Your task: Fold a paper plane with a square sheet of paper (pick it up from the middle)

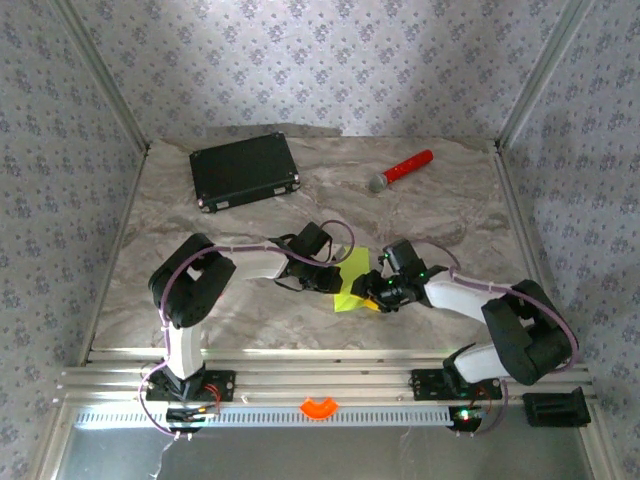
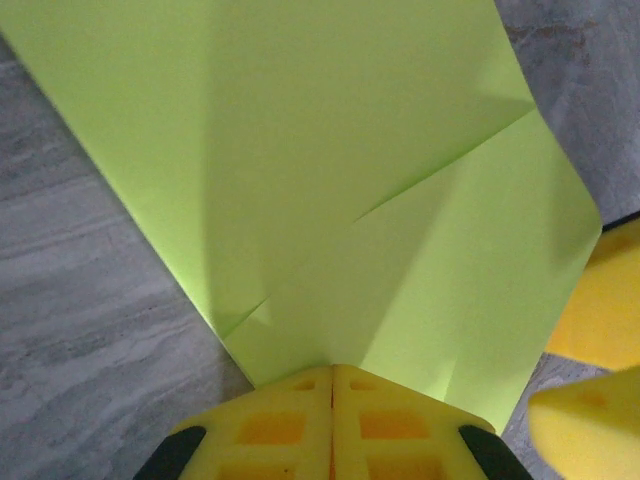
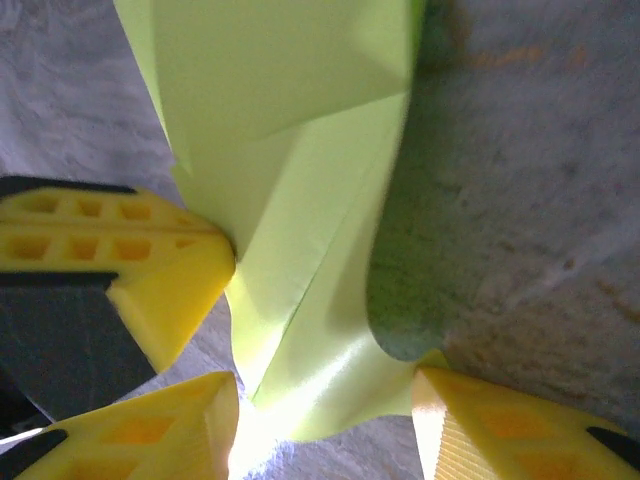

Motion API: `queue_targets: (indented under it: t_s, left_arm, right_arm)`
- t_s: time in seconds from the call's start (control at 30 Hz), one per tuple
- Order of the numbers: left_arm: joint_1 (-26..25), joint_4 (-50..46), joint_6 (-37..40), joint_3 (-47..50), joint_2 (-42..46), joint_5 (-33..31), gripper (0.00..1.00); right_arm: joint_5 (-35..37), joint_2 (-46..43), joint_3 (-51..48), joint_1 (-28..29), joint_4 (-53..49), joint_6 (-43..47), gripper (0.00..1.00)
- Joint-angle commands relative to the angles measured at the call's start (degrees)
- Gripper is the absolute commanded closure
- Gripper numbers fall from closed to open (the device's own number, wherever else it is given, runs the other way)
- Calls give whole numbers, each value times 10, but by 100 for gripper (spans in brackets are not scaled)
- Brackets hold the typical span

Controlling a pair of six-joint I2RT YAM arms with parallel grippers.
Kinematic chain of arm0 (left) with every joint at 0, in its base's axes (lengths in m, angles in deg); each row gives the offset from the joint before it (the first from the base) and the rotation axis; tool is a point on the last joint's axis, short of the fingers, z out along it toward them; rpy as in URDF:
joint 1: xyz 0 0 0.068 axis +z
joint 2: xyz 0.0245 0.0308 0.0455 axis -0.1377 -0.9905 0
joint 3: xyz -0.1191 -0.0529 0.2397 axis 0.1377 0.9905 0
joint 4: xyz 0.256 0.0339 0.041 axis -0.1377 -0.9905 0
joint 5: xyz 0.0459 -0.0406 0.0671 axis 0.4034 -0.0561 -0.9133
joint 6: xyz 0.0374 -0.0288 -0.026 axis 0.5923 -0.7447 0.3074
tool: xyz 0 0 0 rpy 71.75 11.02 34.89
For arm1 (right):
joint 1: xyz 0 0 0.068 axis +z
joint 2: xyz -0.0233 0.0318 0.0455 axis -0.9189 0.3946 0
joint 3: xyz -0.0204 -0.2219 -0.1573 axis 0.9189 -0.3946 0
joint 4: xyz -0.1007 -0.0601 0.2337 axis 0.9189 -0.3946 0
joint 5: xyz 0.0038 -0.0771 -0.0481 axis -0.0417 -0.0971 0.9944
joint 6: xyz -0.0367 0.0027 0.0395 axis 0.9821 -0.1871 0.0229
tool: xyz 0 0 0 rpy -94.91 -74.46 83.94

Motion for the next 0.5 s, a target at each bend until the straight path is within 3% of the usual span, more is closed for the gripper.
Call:
queue_targets:
  t_s: [0.0, 0.23, 0.47]
  left_arm:
    - [-6, -24, 14, -2, -19, -2, 92]
    - [-8, -22, 15, 0, -25, 1, 92]
    - [-8, -22, 14, 0, -20, 1, 92]
  right_arm:
    - [-15, 4, 13, -24, 18, 24, 48]
    - [-64, 36, 27, -62, 57, 52, 46]
    - [-86, 80, 20, -87, 111, 48, 54]
